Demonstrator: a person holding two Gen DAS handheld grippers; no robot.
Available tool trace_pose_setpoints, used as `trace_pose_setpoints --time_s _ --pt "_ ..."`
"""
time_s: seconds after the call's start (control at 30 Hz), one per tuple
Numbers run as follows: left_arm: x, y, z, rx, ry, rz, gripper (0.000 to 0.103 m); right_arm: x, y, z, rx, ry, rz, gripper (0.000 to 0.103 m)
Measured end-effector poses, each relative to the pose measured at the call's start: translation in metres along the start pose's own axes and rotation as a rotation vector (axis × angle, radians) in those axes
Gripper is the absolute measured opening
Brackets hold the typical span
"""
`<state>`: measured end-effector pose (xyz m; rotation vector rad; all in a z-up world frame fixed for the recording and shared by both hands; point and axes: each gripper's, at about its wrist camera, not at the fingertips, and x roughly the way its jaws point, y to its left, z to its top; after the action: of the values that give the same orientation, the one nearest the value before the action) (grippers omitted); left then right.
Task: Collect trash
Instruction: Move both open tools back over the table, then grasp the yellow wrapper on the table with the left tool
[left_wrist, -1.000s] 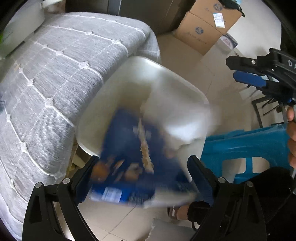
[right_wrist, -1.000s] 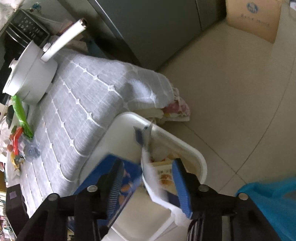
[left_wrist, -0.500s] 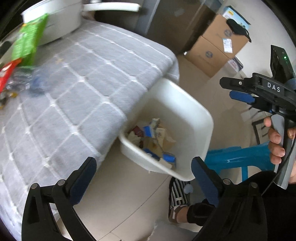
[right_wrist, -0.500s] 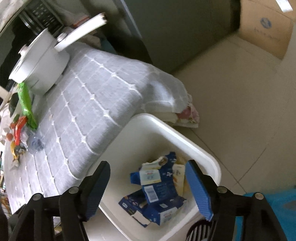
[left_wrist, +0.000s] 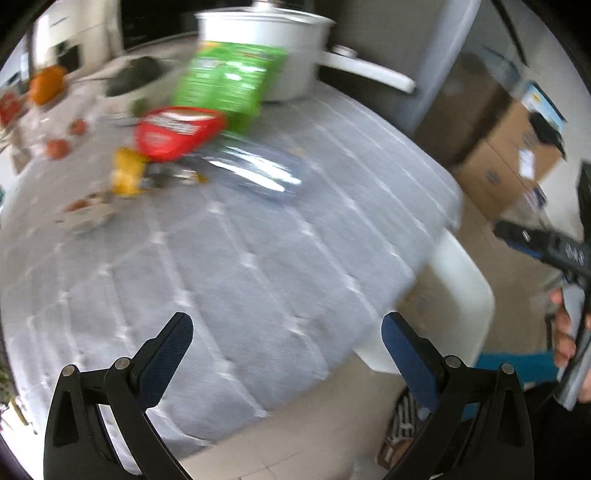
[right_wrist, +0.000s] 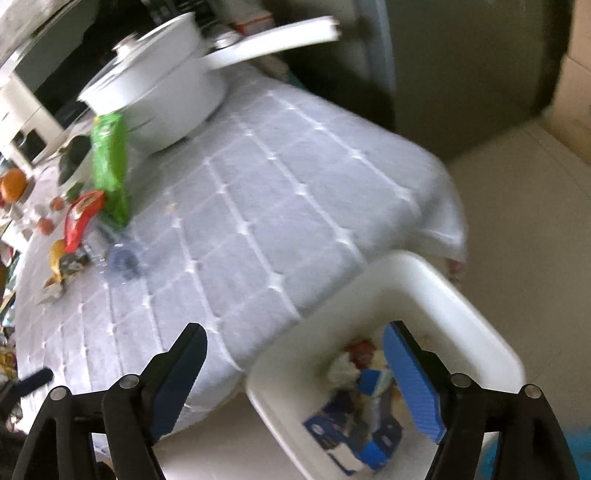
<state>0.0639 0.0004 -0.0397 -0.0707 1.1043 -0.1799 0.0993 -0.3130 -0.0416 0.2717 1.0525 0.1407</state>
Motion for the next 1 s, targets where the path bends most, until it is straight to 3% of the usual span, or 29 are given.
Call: trace_pose_setpoints --time_s 0.2,0.4,0.67,0.77,0.83,1.0 --pt "0.014 0.057 0.023 -0.064 -0.009 0.138 0.103 0.021 0.032 0.003 -0.055 0.026 -0.007 0.085" --pt "0.032 0.092 0.051 -0.084 -0.117 0.245 0.102 0.040 0.053 0.006 -0.073 0.056 0.001 0.085" --pt "0.069 0.101 0.081 -0.038 -0.164 0.301 0.073 0.061 0.074 0.009 -0.107 0.084 -0.013 0.085" --pt "0.079 0.106 0.091 -0.036 -0.164 0.339 0.057 0.066 0.080 0.011 -0.119 0.091 -0.013 0.085" --pt "0.082 0.108 0.095 -0.043 -0.163 0.341 0.038 0.067 0.083 0.012 -0.125 0.087 -0.017 0.085" --pt "0.071 0.113 0.094 -0.075 -0.196 0.315 0.030 0.070 0.085 0.015 -0.127 0.081 -0.027 0.085"
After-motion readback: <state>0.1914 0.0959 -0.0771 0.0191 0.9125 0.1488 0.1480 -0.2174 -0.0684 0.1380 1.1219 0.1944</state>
